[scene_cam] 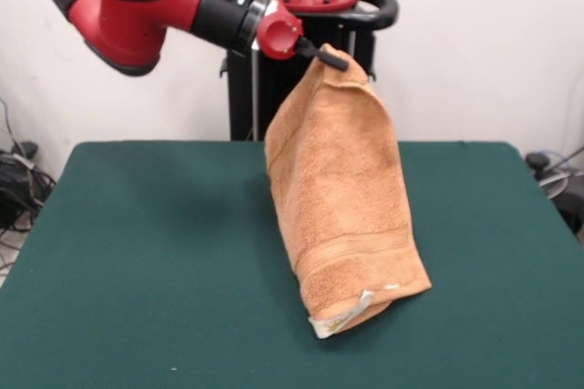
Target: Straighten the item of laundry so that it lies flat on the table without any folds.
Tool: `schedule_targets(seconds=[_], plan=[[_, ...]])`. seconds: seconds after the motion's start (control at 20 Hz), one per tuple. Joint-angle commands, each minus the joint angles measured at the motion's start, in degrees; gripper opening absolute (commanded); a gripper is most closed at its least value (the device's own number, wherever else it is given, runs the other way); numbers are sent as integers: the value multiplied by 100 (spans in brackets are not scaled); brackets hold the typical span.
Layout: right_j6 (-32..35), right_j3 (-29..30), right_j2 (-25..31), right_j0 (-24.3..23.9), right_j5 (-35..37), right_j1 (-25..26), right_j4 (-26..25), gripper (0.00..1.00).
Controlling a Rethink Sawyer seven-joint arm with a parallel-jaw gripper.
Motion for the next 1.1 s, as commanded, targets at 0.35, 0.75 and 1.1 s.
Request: schedule_targets(seconds=[0.35, 0.75, 1.1], plan=[[-976, -890, -575, 212, 238, 565, -161, 0], [-1357, -926, -371, 117, -64, 538, -692, 0], [-2139, -1050, 439, 57, -874, -72, -2327, 0]])
